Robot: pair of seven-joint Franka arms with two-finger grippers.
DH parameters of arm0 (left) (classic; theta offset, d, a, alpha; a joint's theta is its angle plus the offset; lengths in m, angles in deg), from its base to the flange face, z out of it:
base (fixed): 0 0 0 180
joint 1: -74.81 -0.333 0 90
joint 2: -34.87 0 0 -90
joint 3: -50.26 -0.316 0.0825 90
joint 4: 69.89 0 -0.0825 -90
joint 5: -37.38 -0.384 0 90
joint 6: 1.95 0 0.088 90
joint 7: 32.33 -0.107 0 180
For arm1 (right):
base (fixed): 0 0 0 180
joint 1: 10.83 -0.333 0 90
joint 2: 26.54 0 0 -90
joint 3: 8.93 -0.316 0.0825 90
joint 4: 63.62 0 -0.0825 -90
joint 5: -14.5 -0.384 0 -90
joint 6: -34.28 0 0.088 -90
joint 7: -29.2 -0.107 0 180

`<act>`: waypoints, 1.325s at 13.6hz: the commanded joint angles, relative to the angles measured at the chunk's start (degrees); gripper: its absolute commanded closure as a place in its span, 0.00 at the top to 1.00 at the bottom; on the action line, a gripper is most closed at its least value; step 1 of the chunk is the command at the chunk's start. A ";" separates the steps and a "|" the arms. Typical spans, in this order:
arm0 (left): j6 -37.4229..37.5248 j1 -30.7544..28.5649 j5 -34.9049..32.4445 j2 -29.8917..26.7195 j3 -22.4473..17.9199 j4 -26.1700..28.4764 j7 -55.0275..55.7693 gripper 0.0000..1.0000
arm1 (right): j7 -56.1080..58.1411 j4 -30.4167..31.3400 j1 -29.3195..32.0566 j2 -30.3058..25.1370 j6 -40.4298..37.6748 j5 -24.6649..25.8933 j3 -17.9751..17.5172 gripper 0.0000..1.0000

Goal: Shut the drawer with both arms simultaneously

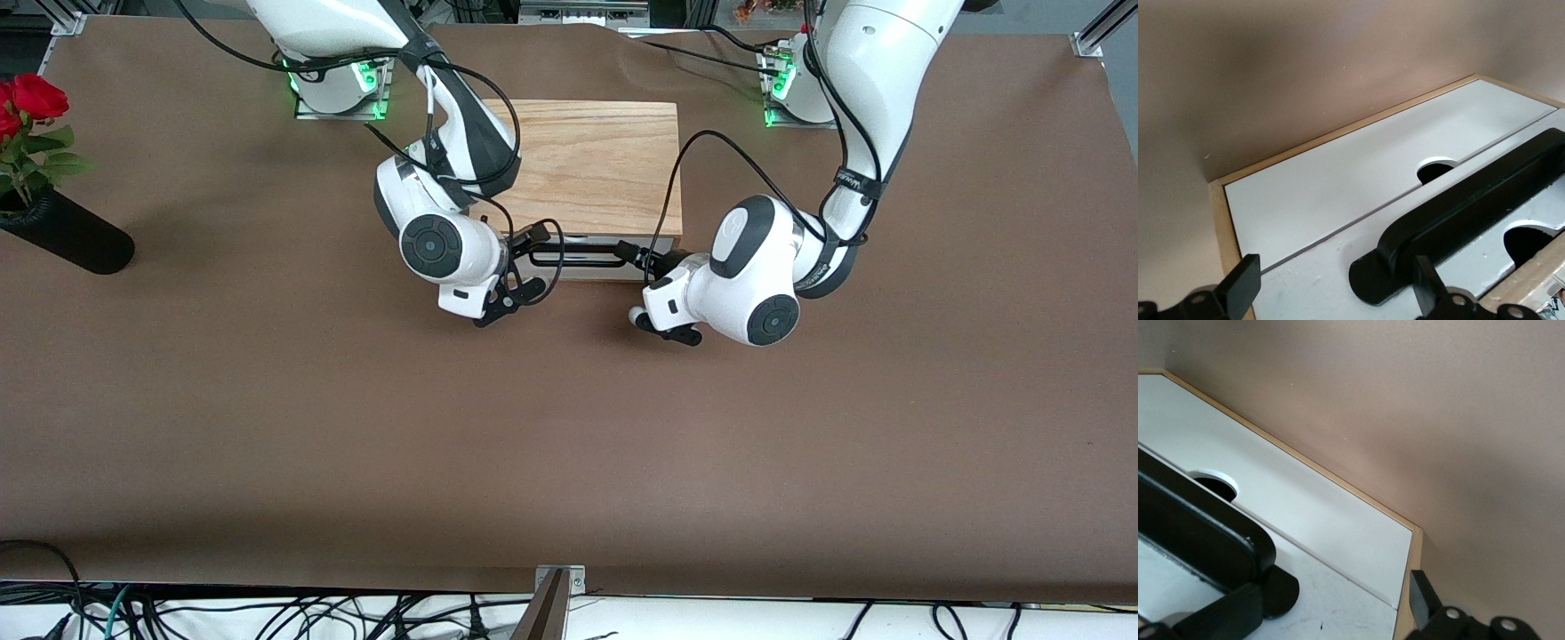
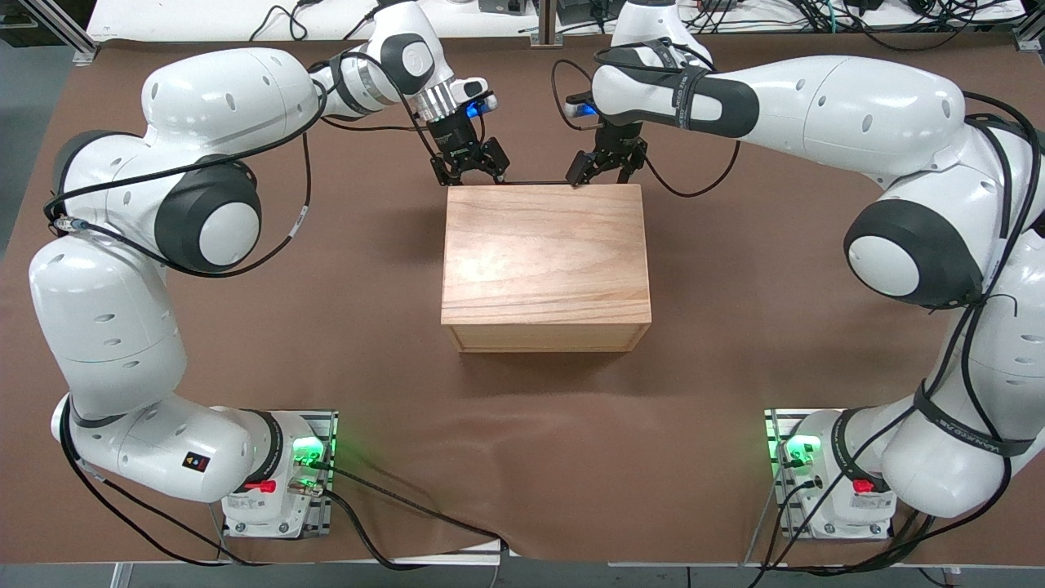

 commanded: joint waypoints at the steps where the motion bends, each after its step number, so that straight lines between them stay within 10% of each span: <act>1: 1.87 0.32 0.75 -1.15 -0.54 0.89 -0.84 1.00 | 0.25 0.07 -0.84 -0.47 -4.17 -0.44 0.03 1.00; 8: 1.95 -0.64 -2.58 -2.73 -1.59 -5.78 -1.10 1.00 | 0.69 -1.59 -0.05 0.14 -1.18 -0.44 0.29 1.00; 18: 1.78 -12.14 -27.18 -7.12 -1.86 -16.34 -8.38 1.00 | 0.86 -7.65 3.45 0.32 3.30 -0.27 0.82 1.00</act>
